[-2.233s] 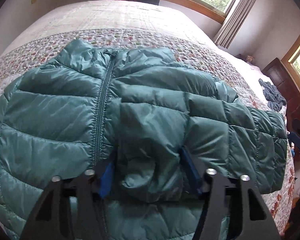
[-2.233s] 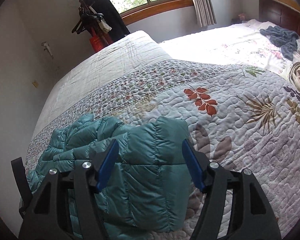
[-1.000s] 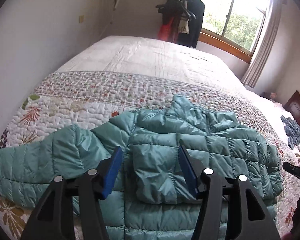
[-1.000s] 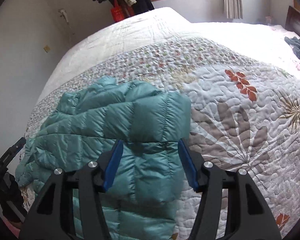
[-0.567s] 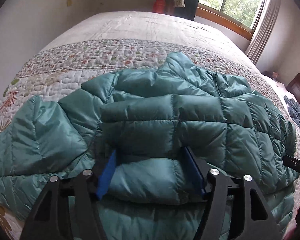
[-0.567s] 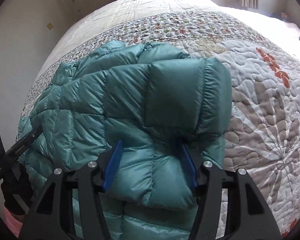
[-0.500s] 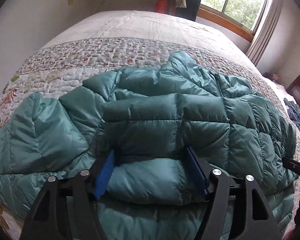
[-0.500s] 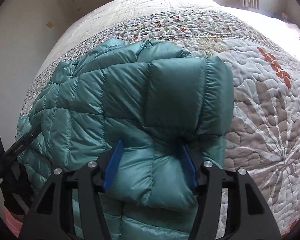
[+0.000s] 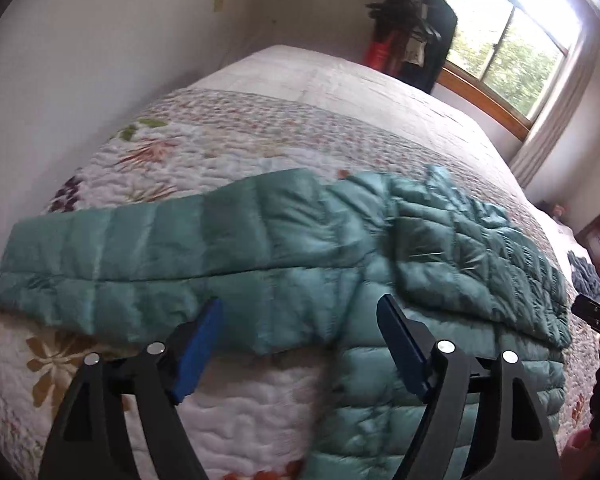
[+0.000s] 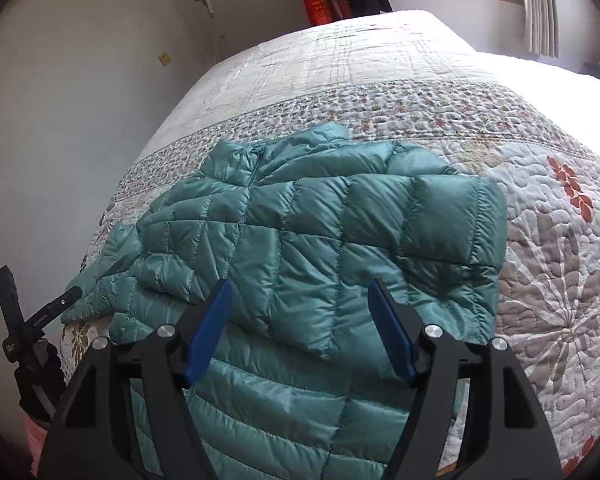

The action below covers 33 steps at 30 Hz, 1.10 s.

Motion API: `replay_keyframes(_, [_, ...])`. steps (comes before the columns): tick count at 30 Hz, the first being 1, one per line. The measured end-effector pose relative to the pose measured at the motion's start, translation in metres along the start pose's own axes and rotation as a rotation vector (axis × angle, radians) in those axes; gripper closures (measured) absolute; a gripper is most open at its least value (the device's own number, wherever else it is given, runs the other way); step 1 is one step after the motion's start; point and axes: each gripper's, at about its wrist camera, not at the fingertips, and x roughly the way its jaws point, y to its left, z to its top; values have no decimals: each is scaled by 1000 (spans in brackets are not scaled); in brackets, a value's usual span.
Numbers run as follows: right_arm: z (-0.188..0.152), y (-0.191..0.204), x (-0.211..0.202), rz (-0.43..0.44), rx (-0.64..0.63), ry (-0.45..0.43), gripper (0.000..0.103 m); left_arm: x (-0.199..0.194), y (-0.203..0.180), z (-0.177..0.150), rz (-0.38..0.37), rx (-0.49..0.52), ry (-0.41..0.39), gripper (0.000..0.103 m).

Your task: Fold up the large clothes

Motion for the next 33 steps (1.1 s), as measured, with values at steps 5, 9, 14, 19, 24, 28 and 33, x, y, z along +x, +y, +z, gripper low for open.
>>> replay_keyframes(5, [-2,0,25,-25,9,50,33,-6,106,-21,153,-181,23,24])
replay_keyframes(9, [-4,-5,37,-37,18,70,33,-1,173,-31,195,-364,19,24])
replay_keyframes(14, [-4,-13,42,-48,37,71,33,15,220,-32,132,-553,-9,23])
replay_keyframes(19, [-4,-16,43,-53,43,69,33,27,237,-18,93,-633,-65,25])
replay_keyframes(24, [-3,-18,43,-66,44,64,33,29,240,-10,209,-638,-88,81])
replay_keyframes(28, [-3,-18,44,-75,45,65,33,21,240,-8,179,-658,-136,99])
replay_keyframes(33, [-3,-18,42,-76,48,59,33,-14,207,3,162,-534,-265,100])
